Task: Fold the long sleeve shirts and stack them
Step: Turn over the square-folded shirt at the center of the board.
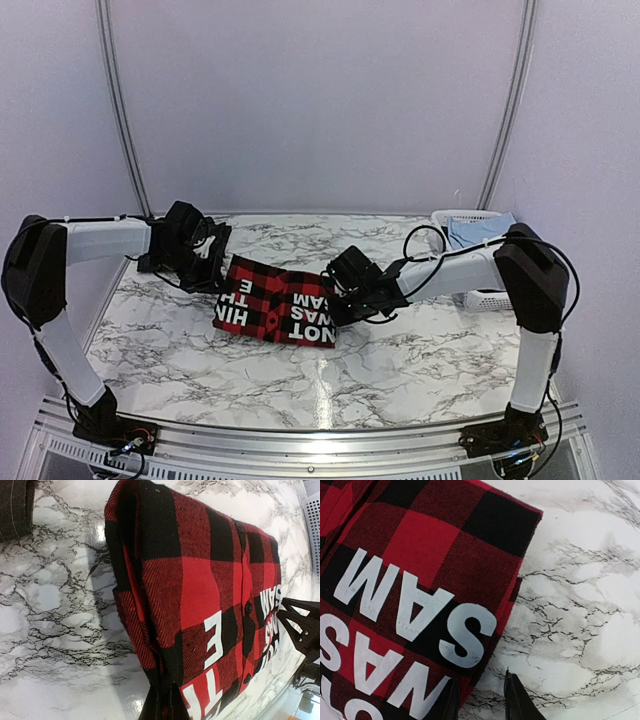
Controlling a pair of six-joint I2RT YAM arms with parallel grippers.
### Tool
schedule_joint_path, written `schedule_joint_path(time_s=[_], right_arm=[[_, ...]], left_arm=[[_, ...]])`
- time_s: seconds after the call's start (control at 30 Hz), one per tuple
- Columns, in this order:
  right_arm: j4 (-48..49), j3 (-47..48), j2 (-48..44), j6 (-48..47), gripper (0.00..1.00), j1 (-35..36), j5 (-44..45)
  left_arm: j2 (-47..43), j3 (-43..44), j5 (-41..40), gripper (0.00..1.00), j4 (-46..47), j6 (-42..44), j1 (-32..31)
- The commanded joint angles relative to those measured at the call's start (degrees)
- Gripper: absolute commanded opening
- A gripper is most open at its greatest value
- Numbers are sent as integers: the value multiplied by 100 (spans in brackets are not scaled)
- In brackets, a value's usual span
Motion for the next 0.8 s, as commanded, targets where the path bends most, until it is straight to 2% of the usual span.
schedule_joint_path(time_s=[0.0, 0.33, 0.77], right_arm=[[-26, 189, 203, -43, 24, -36, -128], [51, 631, 795, -79, 19, 55, -481], [210, 1599, 1563, -54, 18, 282, -1263]], left_arm=[[-297, 319, 193, 0, -297, 228, 86], [-440, 586, 252, 0, -454, 324, 155], [-625, 930, 662, 0, -755, 640, 874]])
